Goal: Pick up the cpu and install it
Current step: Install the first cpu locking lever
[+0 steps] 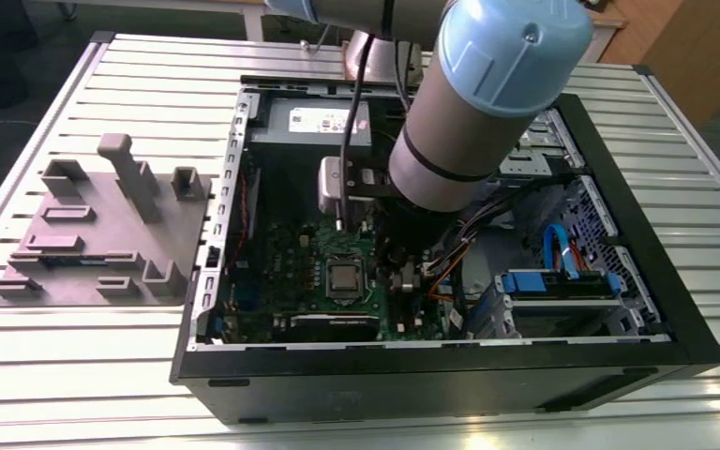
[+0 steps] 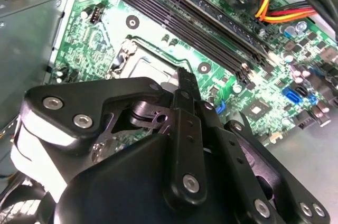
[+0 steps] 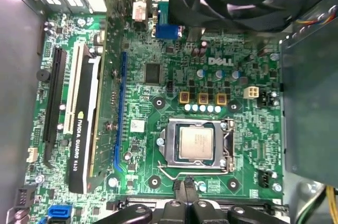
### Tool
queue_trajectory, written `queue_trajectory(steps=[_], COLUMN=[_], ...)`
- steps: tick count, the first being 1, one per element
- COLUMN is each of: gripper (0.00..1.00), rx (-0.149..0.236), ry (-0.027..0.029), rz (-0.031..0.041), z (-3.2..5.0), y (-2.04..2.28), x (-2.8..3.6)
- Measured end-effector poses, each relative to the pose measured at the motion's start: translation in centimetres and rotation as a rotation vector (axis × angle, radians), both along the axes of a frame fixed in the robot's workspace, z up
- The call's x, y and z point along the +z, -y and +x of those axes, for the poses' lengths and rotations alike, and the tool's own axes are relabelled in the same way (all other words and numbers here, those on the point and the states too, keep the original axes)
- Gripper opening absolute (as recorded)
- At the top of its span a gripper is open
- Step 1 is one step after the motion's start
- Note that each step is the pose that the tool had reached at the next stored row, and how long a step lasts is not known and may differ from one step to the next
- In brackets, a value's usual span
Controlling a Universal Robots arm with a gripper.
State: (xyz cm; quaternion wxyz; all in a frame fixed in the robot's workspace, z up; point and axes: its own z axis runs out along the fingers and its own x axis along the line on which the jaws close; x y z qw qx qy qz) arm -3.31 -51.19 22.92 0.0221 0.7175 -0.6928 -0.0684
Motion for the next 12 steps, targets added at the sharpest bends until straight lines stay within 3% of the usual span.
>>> queue_trajectory(steps=[12], gripper=[0.11], rx=[0.0], ry=[0.0], rz=[0.0026], z=[0.0], y=[0.0], x=[0.23])
